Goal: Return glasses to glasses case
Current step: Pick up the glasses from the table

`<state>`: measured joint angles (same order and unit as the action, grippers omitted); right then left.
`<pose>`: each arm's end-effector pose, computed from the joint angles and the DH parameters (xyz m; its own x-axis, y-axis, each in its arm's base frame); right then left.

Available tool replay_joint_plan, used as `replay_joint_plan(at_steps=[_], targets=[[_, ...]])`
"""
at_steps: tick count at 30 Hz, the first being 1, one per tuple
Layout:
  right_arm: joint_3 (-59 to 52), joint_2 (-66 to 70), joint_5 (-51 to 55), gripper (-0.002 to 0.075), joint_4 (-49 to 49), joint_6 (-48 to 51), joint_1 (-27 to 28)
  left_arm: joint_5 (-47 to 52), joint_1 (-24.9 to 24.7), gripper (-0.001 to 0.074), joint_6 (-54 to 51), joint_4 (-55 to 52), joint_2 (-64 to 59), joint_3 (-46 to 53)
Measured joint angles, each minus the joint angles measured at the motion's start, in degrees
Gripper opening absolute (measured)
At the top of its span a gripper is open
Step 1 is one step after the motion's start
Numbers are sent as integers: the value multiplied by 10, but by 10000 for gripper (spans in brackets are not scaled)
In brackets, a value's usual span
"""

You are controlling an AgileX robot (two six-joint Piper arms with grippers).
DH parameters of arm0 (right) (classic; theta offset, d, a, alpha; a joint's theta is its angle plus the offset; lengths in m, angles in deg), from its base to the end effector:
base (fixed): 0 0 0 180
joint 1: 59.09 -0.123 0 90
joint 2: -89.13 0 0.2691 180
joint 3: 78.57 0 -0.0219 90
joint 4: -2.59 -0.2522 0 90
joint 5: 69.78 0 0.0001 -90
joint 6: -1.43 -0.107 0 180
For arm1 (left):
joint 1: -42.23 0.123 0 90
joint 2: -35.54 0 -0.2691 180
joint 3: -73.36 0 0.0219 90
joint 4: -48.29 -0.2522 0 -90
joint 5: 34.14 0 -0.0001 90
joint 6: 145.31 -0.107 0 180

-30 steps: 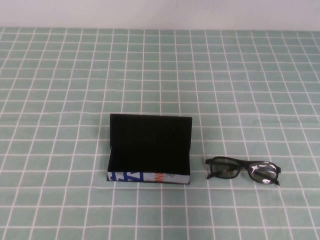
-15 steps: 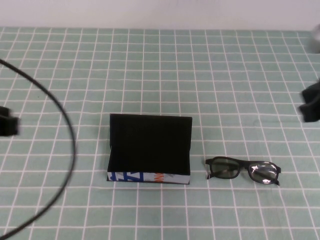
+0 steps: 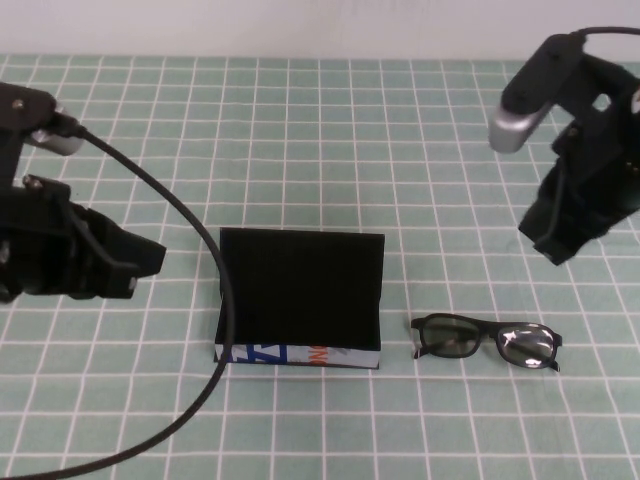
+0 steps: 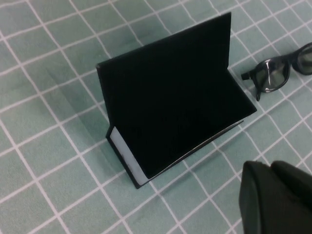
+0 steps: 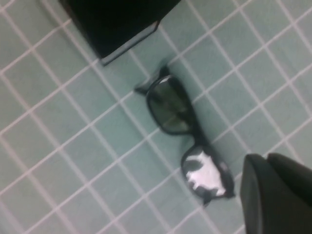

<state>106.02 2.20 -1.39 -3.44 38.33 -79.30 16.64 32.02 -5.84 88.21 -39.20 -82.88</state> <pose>0.2853 0.1162 0.3224 -0.4930 -0.7848 -0.3756 -0.8030 0.5766 -0.1507 0.2260 -0.0948 0.2941 -0.6538 0.3108 -0.6899 0.6150 0.7495 -0.2451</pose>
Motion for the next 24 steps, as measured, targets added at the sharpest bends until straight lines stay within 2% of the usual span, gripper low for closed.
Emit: replay_joint_plan(at_steps=[5, 8, 12, 17, 24], targets=[[4, 37, -28, -14, -1, 16, -1, 7, 11, -2, -19, 14, -7, 0], [4, 68, -28, 4, -1, 45, -1, 25, 43, -2, -42, 39, -7, 0], [4, 103, -27, 76, -1, 85, -1, 55, 86, -2, -73, 86, -10, 0], [4, 144, -31, 194, -1, 106, -1, 88, 96, -2, -94, 118, -12, 0], [4, 219, -39, 239, -1, 111, -1, 106, 96, -2, -97, 120, -12, 0]])
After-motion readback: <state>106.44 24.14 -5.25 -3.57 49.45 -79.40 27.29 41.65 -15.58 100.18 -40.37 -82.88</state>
